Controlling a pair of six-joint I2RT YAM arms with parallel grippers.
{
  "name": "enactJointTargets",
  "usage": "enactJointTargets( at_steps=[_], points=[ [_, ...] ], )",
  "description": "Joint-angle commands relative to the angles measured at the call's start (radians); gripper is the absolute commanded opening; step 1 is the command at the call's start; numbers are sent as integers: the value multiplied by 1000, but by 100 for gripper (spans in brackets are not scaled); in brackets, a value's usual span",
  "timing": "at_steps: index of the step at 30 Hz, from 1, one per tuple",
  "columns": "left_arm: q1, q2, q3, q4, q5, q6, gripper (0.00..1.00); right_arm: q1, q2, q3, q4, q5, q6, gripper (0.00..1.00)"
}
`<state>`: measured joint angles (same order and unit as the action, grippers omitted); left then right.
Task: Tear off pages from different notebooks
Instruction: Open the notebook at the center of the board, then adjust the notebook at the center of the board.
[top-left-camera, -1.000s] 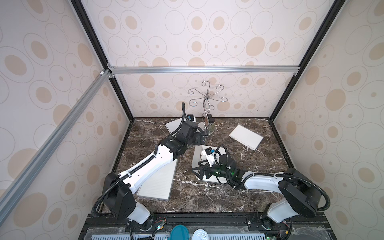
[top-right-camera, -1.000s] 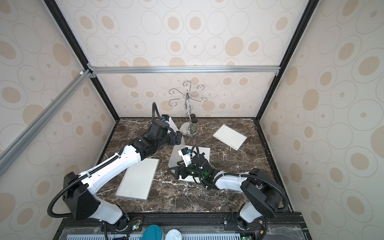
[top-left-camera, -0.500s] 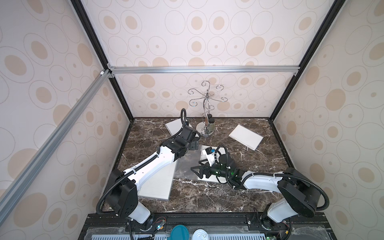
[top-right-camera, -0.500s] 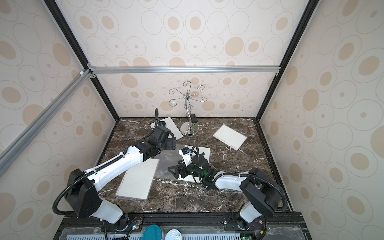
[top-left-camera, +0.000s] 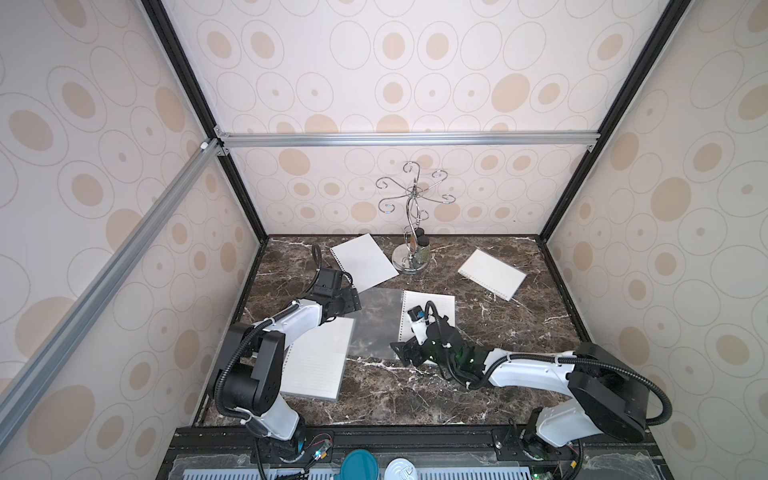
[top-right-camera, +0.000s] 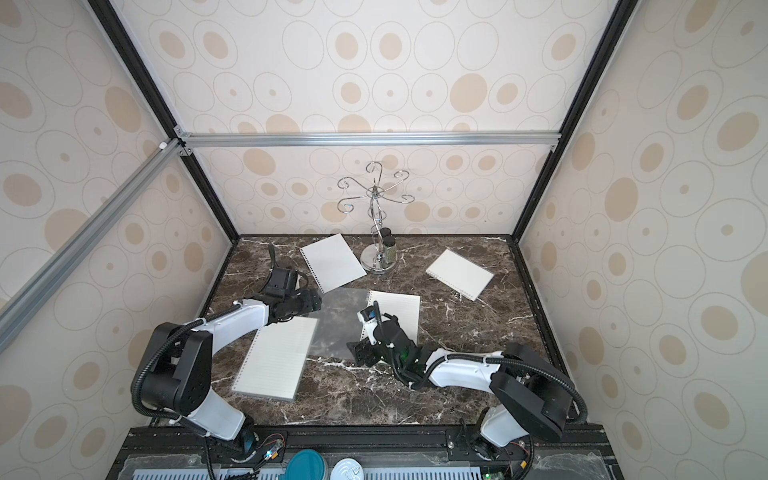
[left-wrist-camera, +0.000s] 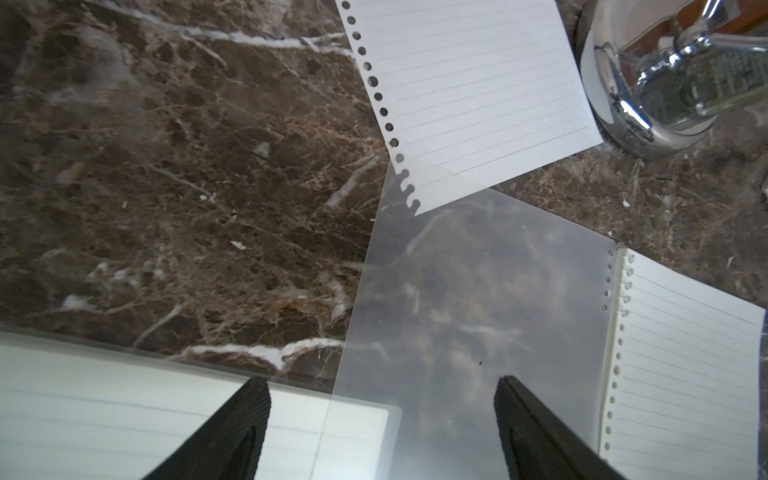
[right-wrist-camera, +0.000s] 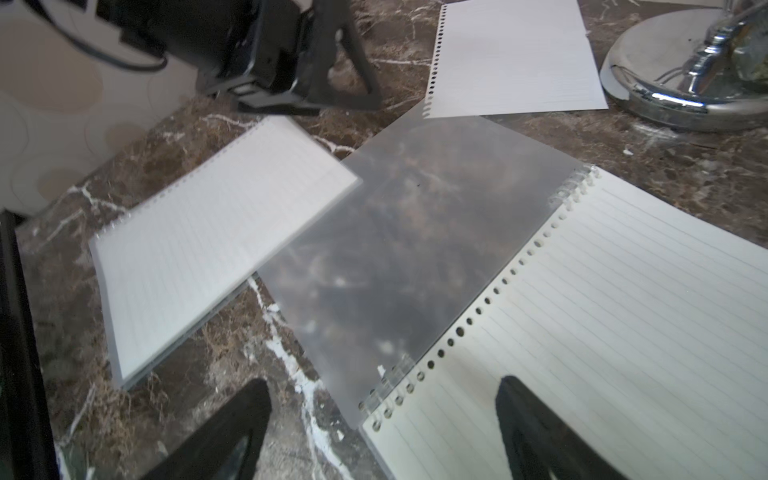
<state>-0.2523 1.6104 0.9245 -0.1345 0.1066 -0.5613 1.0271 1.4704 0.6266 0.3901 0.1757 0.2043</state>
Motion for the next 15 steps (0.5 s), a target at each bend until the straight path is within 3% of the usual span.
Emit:
enactJointTargets(
  at_steps=[1,7,15],
  points=[
    [13,12,13,61,63,-15,85,112,34,-3,-4,266,-318,89],
    [18,-2,-3,67,82,-22,85,246,218,103,-35,360,-515,87],
    [20,-86,-44,64,83,-25,85,262,354,217,-70,478,-555,88]
  ],
)
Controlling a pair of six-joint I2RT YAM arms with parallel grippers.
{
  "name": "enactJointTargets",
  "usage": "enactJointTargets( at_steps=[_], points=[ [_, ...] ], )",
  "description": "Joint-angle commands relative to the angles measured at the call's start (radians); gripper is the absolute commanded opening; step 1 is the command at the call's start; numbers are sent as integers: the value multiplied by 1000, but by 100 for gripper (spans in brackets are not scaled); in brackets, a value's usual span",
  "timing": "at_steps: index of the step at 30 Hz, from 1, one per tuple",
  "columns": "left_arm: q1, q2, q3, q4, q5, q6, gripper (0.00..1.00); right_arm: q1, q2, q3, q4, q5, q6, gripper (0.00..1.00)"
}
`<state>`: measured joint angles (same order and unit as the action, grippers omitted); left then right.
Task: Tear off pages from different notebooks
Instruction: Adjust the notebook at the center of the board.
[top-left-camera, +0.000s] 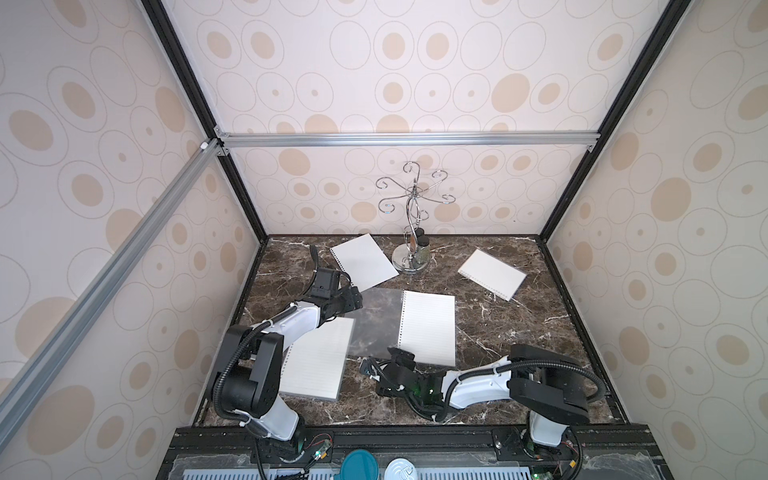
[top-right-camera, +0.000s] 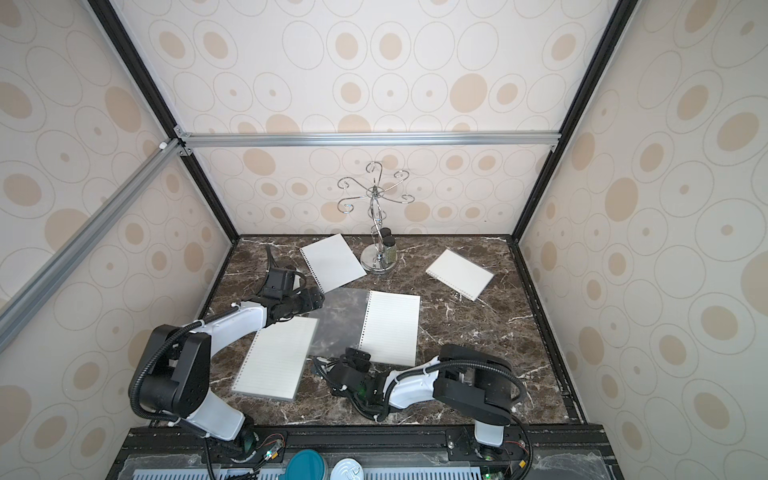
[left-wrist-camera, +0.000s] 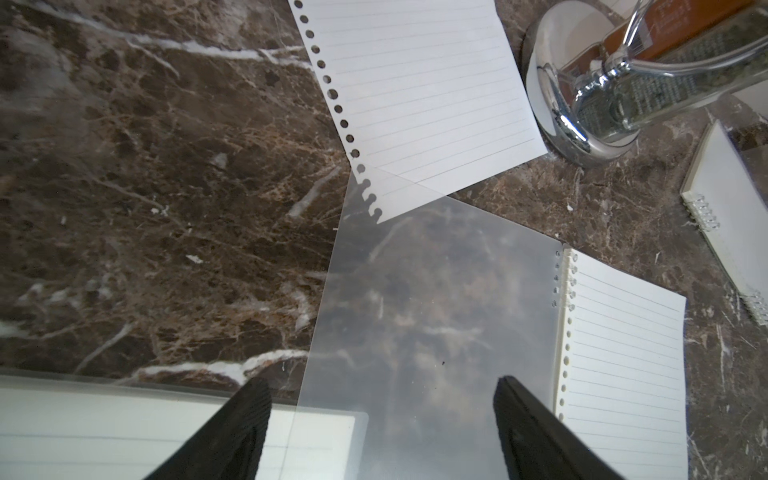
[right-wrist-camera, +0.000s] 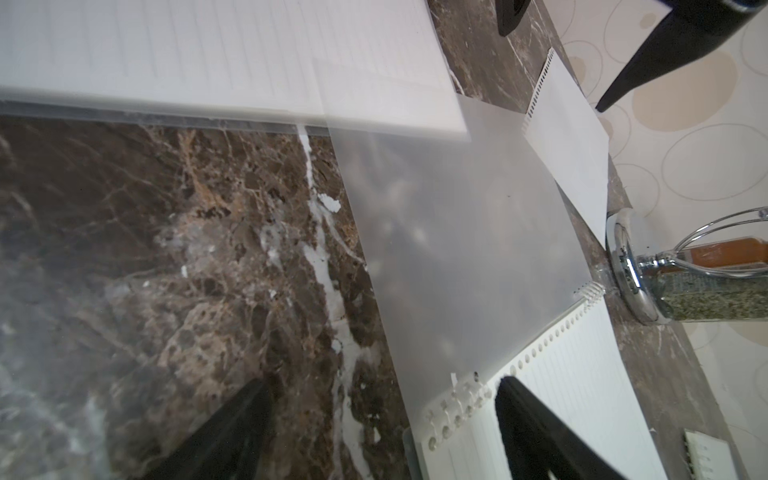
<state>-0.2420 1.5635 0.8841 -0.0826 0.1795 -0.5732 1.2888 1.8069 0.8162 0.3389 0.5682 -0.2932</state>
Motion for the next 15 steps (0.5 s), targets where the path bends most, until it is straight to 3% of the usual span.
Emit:
enactJointTargets(
  at_steps=[1,10,15],
  points=[
    [10,-46,-7,12,13,-14,86,0,27,30,-14,96,-63,89],
    [13,-92,-18,7,23,-19,86,-15,108,63,-35,187,-99,87],
    [13,-108,-23,4,24,-17,86,-22,146,86,-41,202,-116,77]
  ],
)
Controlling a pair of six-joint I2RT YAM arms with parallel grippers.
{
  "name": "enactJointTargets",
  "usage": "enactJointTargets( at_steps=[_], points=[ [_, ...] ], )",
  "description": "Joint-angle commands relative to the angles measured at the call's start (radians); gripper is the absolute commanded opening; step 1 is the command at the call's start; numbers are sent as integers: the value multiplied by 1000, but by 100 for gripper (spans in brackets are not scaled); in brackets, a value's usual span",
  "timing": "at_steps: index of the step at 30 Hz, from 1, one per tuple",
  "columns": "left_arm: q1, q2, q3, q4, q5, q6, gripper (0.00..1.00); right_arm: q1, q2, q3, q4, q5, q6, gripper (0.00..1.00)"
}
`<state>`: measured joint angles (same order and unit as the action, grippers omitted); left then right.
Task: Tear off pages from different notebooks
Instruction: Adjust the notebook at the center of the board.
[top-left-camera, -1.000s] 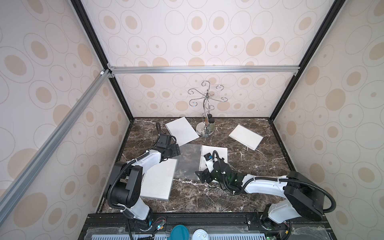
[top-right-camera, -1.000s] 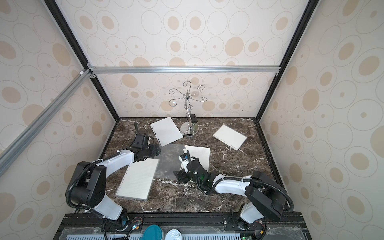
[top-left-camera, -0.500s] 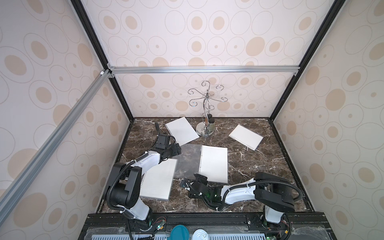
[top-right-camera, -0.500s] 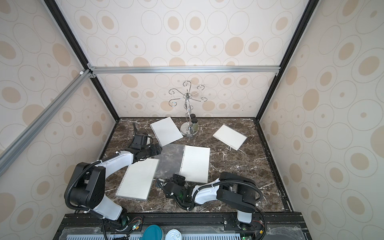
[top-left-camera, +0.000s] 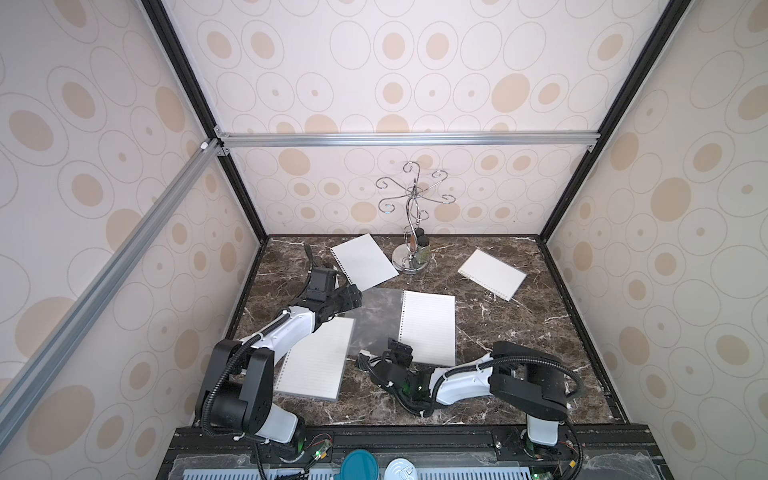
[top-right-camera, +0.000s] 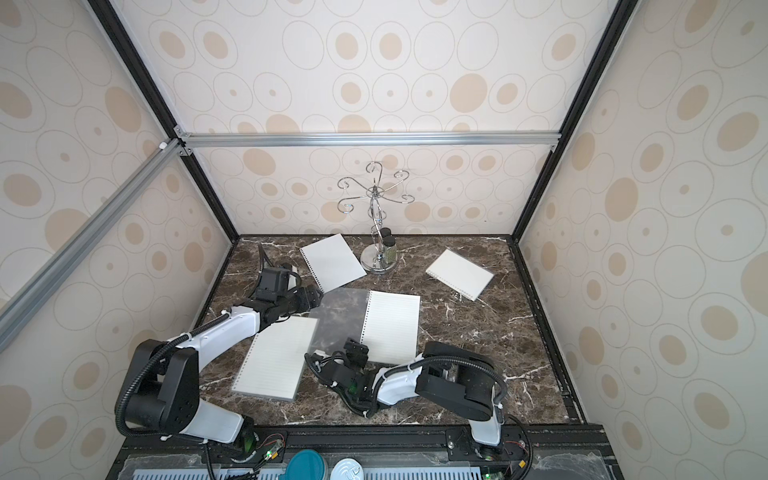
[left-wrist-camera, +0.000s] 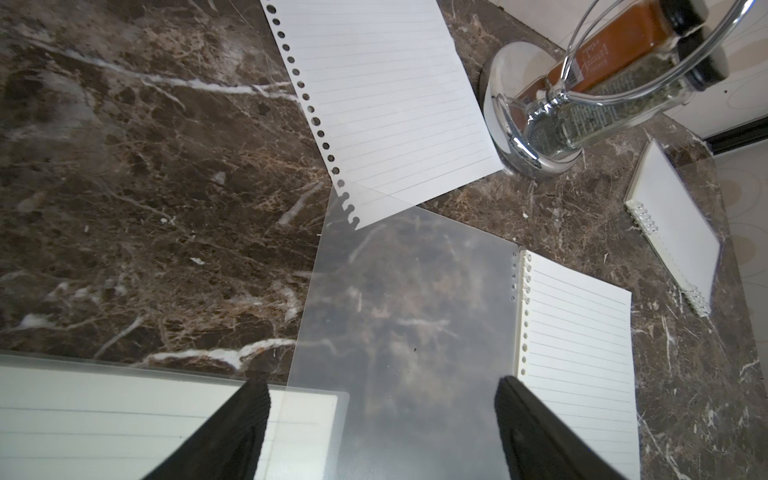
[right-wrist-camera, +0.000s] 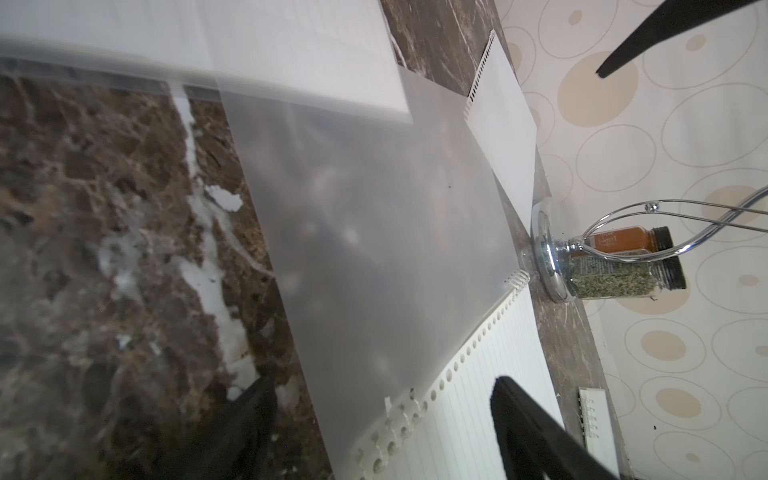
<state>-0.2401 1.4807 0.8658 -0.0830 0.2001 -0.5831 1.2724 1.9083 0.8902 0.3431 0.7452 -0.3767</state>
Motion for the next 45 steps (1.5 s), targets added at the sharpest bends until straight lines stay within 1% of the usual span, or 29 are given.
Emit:
enactJointTargets(
  at_steps=[1,4,6,8,10,18,24,28,31,35,39,40,42,45],
  points=[
    [13,-25,-5,5,4,-7,86,-4,52,17,-47,29,-35,74],
    [13,-23,-4,5,5,-9,86,-5,70,30,-44,33,-41,61],
    [13,-19,-4,6,10,-9,86,-5,69,32,-40,26,-39,48],
    [14,-15,-5,9,13,-11,87,-3,63,29,-42,10,-30,33],
    [15,-13,-4,12,16,-12,87,-2,53,25,-37,-5,-17,21],
    [17,-38,-7,8,12,-32,86,-1,-16,-37,38,-90,73,0],
    [16,-129,-46,14,-37,-64,87,-1,-62,-102,133,-134,133,0],
    [21,-140,-69,-7,-100,-118,89,-1,-71,-126,180,-141,149,0],
    [26,-112,-101,-3,-87,-176,89,-1,-76,-145,224,-136,161,0],
    [25,-97,-145,30,-53,-218,88,-1,-85,-191,318,-132,185,0],
    [25,-116,-166,22,-88,-244,90,0,-80,-220,395,-132,209,0],
    [25,-121,-173,33,-82,-251,90,2,-76,-218,397,-135,210,0],
    [25,-118,-198,83,-31,-274,91,2,-68,-213,399,-142,212,0],
    [24,-88,-239,193,66,-323,87,7,-60,-212,413,-142,210,0]
  ],
)
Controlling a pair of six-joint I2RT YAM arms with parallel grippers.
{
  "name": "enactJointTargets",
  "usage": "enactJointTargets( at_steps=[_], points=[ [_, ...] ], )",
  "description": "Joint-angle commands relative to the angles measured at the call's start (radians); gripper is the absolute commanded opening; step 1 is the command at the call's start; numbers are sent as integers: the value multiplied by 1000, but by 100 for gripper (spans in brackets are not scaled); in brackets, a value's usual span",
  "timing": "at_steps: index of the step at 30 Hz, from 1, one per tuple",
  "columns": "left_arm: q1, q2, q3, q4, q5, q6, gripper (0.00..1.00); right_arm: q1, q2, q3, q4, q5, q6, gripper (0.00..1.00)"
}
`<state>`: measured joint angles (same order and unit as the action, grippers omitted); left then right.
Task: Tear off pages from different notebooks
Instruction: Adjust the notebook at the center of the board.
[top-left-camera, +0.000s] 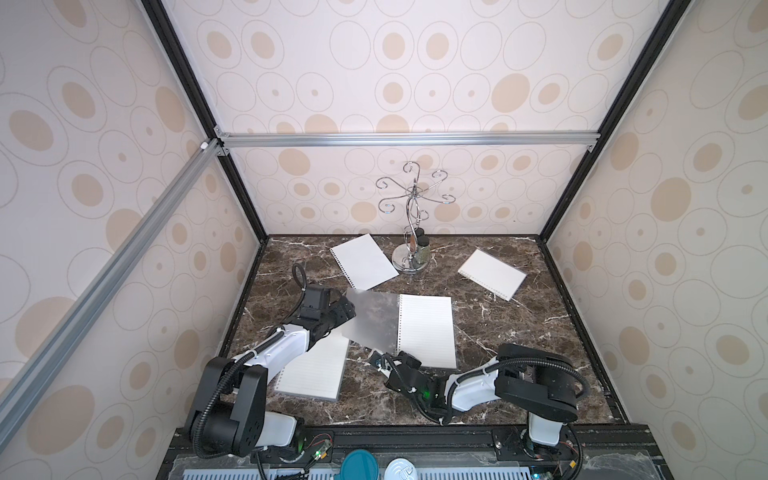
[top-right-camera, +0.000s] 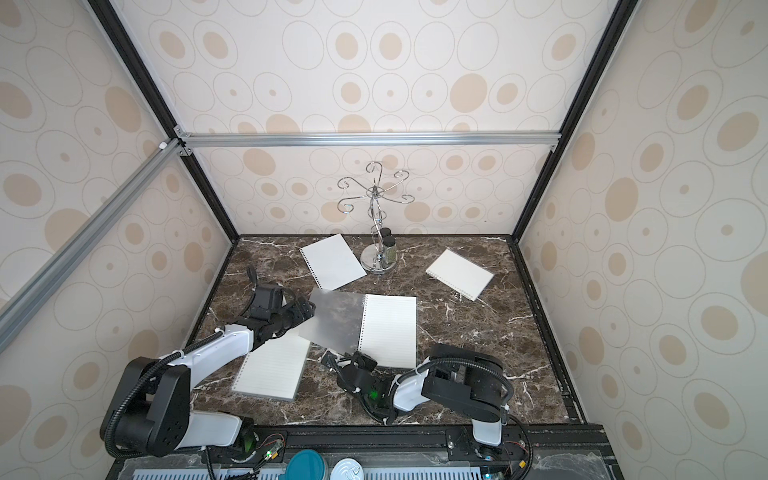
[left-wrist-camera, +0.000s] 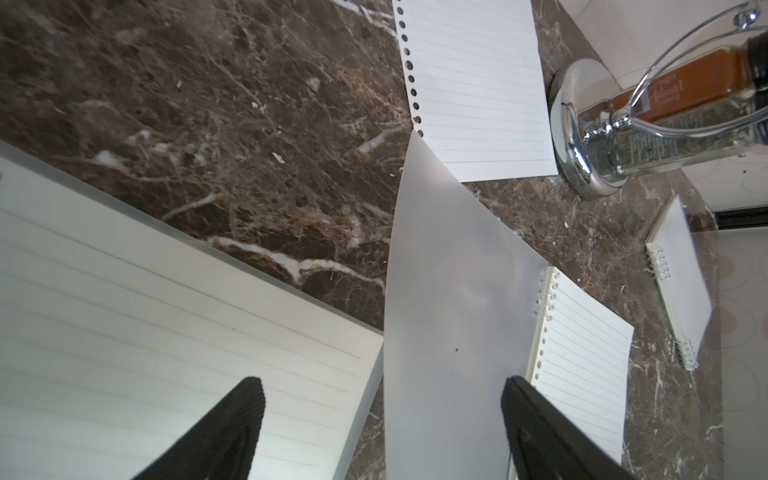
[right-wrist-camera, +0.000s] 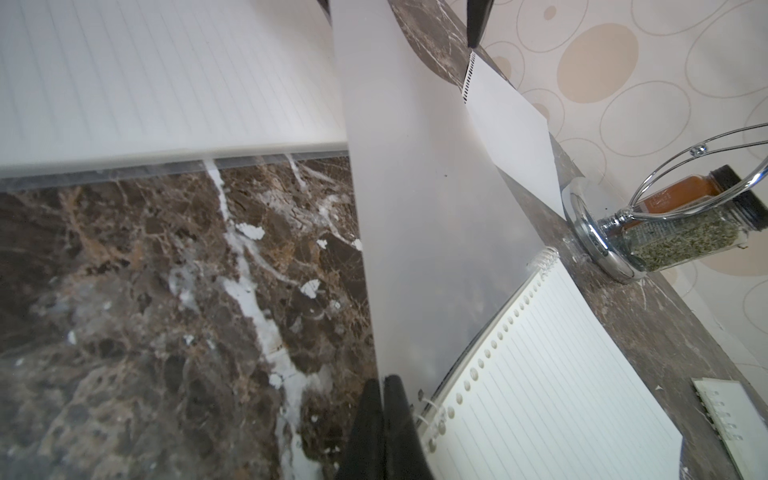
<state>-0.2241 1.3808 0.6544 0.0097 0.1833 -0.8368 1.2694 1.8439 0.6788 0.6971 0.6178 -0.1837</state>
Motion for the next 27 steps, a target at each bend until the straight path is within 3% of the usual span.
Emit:
enactJointTargets(
  at_steps=[1,4,14,19,22,27],
  points=[
    [8,23,-49,151,122,-89,84,11,3,-3,67,-16,18,0],
    [8,40,-76,223,170,-118,75,13,-3,-11,74,-33,22,0],
    [8,-63,-87,202,100,-125,28,19,2,-31,104,-49,18,0],
    [8,-124,-100,198,77,-128,15,21,1,-45,124,-60,16,3],
    [8,-143,-109,203,74,-129,6,21,2,-44,124,-61,20,11],
    [6,-139,-116,232,96,-128,7,21,-3,-52,134,-68,23,12]
  ],
)
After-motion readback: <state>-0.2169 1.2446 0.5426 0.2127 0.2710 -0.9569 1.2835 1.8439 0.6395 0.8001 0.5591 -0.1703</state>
